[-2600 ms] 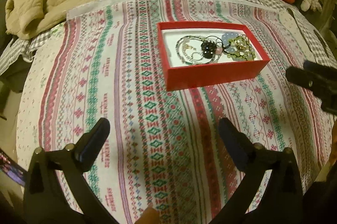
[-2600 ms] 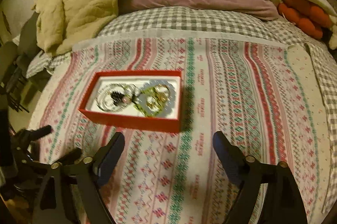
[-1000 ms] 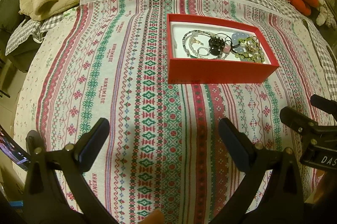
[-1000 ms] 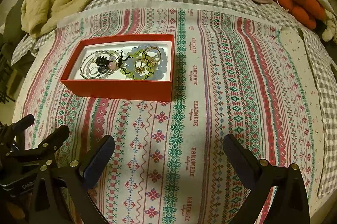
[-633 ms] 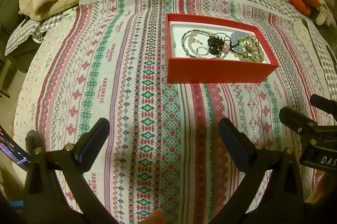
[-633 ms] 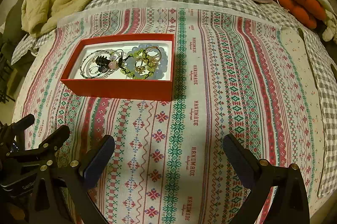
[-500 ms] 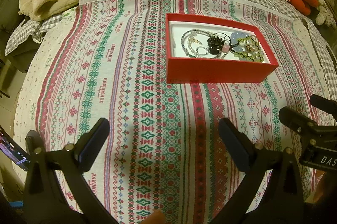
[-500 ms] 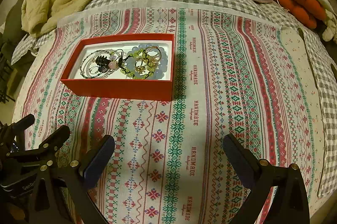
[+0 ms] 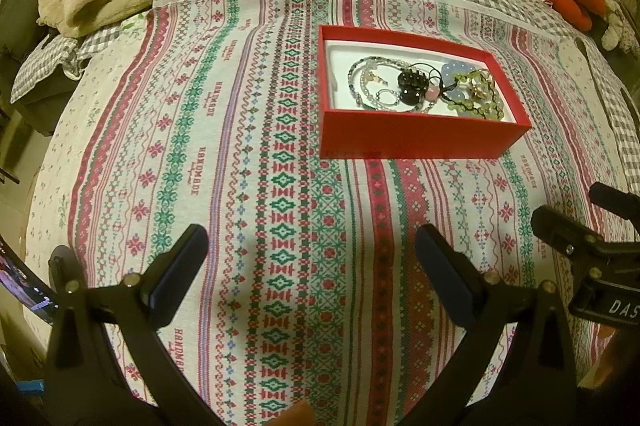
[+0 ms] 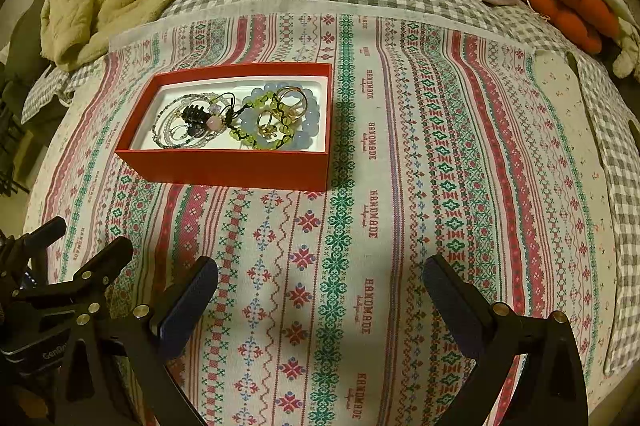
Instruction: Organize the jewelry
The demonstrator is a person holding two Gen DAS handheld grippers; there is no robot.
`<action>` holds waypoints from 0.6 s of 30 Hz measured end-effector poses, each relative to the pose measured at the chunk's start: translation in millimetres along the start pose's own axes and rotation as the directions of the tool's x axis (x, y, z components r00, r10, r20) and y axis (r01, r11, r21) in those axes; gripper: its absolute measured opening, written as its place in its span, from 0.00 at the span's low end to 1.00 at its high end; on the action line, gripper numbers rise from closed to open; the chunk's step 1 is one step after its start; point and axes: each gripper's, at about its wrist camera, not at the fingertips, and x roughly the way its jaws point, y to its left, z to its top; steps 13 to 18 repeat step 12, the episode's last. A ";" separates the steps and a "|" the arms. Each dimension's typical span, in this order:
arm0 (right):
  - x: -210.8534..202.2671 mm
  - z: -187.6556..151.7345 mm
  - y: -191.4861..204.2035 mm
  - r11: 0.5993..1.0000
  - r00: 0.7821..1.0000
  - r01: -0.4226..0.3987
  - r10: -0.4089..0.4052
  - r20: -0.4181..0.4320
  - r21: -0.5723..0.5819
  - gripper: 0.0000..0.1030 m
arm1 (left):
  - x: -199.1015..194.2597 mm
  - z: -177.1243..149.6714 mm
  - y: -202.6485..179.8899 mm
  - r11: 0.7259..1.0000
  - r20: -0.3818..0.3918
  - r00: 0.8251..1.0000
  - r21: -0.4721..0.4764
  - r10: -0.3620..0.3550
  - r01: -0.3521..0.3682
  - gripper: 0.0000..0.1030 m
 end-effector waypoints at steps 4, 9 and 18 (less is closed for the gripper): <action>0.1 -0.1 0.0 1.000 1.000 0.000 0.000 0.000 0.000 1.00 | 1.4 0.2 1.7 1.000 -0.011 1.000 -0.011 -0.007 0.007 0.99; 0.6 -1.0 0.6 1.000 1.000 0.001 -0.001 -0.001 -0.004 1.00 | 1.8 -0.5 1.1 1.000 -0.014 1.000 -0.004 -0.005 0.005 0.99; 1.3 -3.1 1.9 1.000 1.000 0.002 -0.002 -0.002 -0.009 1.00 | 2.3 -3.5 2.8 1.000 -0.013 1.000 -0.001 -0.004 0.004 0.99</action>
